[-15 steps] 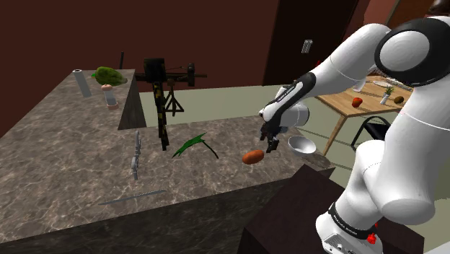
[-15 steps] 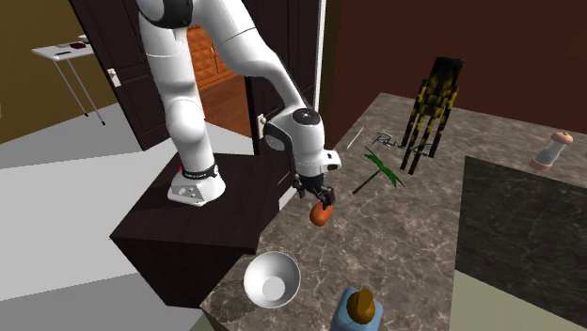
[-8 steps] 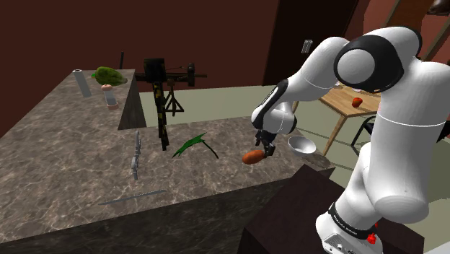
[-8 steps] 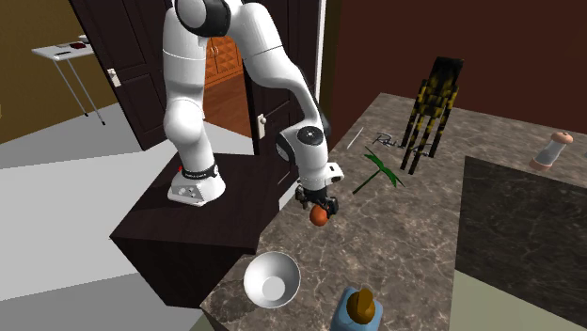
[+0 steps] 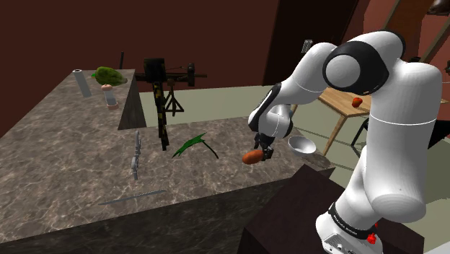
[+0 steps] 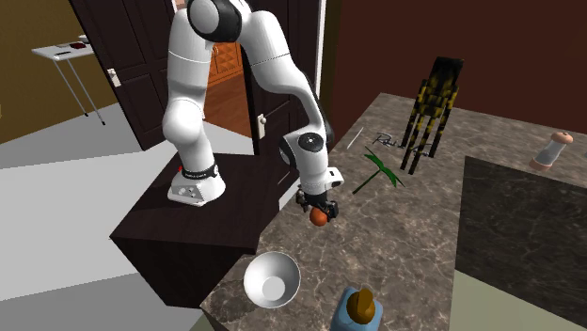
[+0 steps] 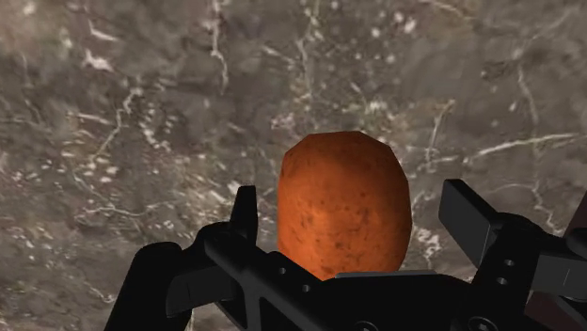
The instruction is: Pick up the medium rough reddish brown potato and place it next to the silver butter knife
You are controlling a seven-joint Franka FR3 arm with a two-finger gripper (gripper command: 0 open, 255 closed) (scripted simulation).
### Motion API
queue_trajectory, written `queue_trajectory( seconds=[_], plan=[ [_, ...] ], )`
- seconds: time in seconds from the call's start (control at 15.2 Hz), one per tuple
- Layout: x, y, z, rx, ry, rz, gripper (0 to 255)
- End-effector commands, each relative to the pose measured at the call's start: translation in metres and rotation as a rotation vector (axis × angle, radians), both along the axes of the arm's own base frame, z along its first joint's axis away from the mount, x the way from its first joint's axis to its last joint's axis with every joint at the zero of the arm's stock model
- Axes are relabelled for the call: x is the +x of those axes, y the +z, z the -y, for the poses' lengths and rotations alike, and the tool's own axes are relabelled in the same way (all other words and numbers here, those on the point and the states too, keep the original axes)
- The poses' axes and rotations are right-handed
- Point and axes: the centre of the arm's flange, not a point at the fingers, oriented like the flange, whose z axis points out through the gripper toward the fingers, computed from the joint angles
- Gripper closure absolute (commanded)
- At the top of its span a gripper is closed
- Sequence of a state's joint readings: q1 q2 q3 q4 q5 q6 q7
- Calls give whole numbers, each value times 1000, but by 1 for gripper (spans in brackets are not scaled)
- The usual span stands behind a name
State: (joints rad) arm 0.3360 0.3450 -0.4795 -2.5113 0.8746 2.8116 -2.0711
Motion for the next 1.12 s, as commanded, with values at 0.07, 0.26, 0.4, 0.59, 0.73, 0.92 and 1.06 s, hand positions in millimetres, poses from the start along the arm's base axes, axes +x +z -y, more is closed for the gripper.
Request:
queue_trajectory(
  seconds=[0.07, 0.26, 0.4, 0.59, 0.73, 0.92, 1.06],
  plan=[
    [0, 0, 0, 0, 0, 0, 0],
    [0, 0, 0, 0, 0, 0, 255],
    [0, 0, 0, 0, 0, 0, 255],
    [0, 0, 0, 0, 0, 0, 255],
    [0, 0, 0, 0, 0, 0, 255],
    [0, 16, 0, 0, 0, 0, 255],
    [0, 26, 0, 0, 0, 0, 255]
  ],
)
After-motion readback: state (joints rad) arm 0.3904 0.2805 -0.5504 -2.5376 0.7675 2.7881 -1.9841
